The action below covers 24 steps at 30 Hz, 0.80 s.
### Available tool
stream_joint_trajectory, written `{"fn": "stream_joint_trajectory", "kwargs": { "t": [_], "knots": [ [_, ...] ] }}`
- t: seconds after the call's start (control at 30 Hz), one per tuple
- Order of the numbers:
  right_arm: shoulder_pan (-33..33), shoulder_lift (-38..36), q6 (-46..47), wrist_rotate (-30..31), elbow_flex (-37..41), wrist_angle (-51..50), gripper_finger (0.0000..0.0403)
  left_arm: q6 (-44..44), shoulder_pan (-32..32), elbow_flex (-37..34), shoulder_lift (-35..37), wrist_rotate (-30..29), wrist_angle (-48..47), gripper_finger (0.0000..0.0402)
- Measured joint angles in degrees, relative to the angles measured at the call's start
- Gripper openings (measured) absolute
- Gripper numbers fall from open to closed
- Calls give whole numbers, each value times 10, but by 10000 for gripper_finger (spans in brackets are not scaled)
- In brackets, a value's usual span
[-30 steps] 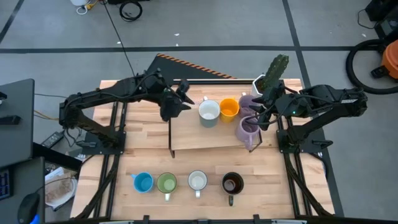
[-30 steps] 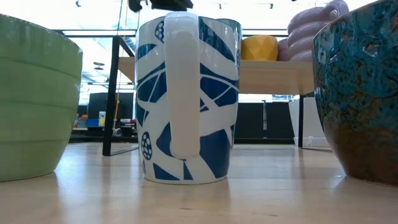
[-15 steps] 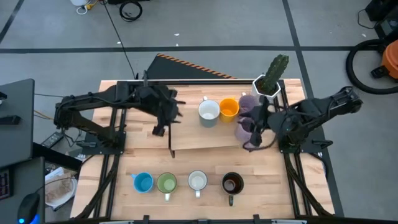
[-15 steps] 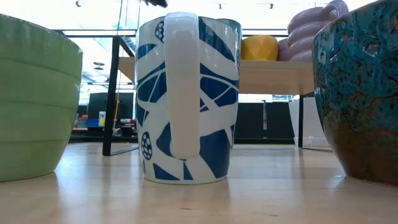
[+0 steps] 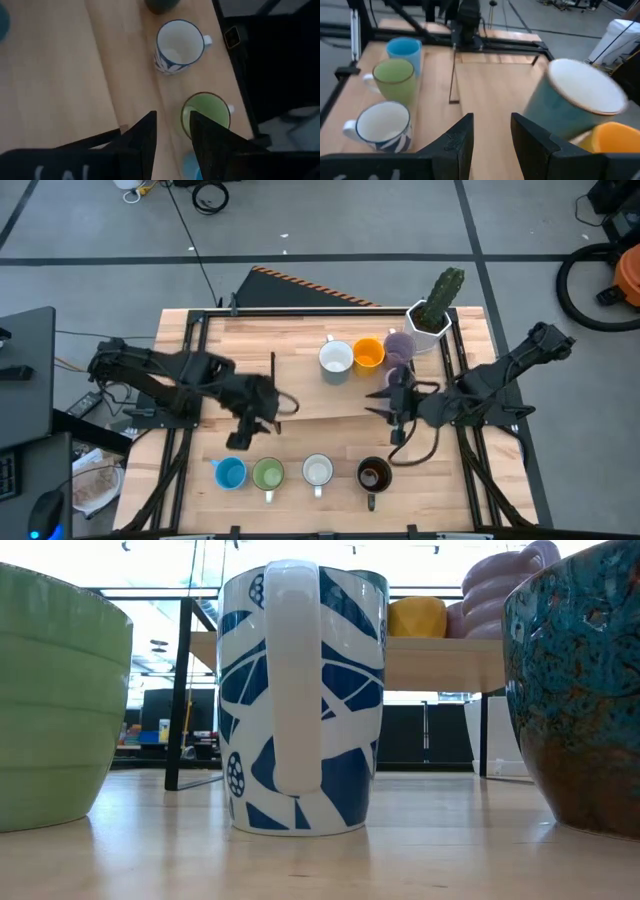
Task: Place coffee mugs
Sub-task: Put the brown mug on the shelf
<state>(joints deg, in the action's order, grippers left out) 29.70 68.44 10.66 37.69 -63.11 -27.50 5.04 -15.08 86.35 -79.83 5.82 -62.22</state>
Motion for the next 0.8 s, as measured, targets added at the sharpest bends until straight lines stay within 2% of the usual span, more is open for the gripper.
{"fn": "stream_joint_trajectory", "kwargs": {
  "t": [0.13, 0.3, 0.4, 0.5, 0.7, 0.8],
  "knots": [
    [8, 43, 4, -20, -25, -8, 135, 5, -41, 0, 1, -79, -3, 123],
    [24, 100, 34, -53, -84, -75, 135, 21, -72, -2, 1, -163, -4, 123],
    [27, 133, 49, -86, -107, -110, 135, -23, -81, -27, 1, -218, 33, 123],
    [27, 160, 61, -138, -128, -140, 135, -77, -74, -69, 17, -237, 68, 123],
    [14, 189, 68, -216, -162, -173, 135, -149, -17, -160, 84, -214, 191, 123],
    [9, 212, 102, -244, -180, -181, 135, -173, 2, -201, 127, -207, 227, 123]
  ]
}}
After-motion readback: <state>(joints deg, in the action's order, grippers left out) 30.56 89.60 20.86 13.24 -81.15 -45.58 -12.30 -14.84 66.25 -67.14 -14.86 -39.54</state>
